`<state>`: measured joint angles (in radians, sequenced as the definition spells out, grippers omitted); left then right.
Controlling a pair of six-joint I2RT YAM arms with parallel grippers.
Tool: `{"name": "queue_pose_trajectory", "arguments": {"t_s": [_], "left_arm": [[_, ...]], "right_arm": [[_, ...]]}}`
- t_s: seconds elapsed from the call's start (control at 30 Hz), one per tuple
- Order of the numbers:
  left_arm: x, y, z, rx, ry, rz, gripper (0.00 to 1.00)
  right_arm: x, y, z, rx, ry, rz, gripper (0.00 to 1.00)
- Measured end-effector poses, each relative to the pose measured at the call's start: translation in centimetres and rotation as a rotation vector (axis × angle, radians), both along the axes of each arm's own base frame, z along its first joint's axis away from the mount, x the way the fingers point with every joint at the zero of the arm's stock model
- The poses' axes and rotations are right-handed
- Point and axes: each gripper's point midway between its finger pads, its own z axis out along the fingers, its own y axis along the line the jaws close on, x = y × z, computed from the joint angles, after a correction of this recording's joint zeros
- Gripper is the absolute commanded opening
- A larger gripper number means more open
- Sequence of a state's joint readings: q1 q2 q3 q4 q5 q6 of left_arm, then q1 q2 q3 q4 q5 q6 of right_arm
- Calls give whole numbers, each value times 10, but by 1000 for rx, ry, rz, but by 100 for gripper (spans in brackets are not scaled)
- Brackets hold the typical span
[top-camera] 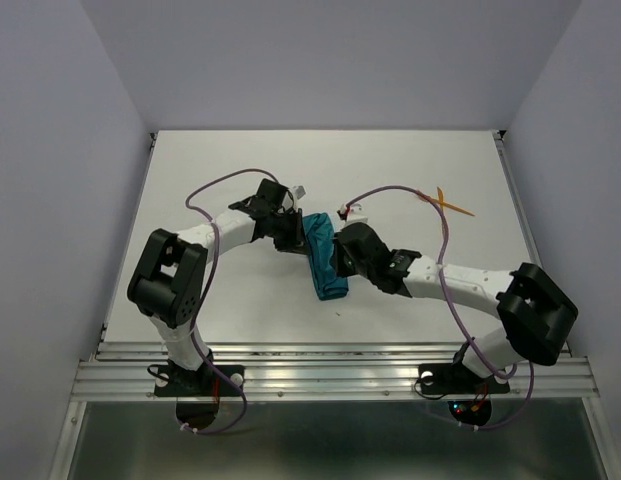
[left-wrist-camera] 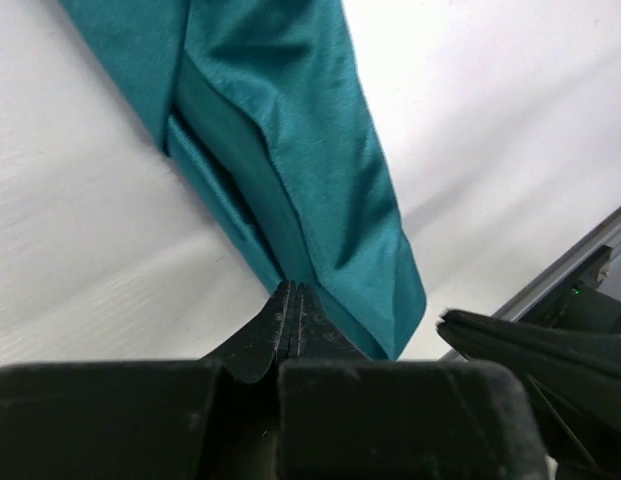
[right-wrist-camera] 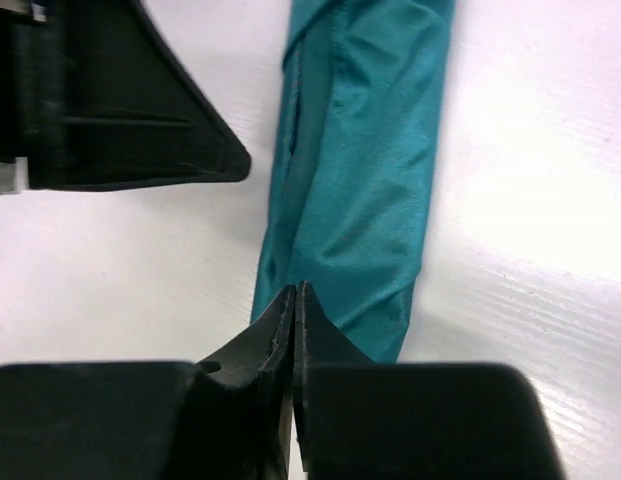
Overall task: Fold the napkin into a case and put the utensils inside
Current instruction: Smooth out the smaller rectangle-folded napkin at the center of the board.
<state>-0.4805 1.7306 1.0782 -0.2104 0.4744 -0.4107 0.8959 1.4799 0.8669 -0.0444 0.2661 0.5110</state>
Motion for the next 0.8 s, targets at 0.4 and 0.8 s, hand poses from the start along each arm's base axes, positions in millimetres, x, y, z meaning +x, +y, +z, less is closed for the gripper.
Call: {"name": "queue_pose_trajectory", "arguments": {"t_s": [0.4, 0.8], "left_arm": [[25, -22, 1, -53, -13, -9, 0], [21, -19, -38, -11, 66, -7, 0]], "right_arm": [[-9, 8, -39, 78, 154, 12, 1], [-20, 19, -65, 77, 230, 76, 1]]}}
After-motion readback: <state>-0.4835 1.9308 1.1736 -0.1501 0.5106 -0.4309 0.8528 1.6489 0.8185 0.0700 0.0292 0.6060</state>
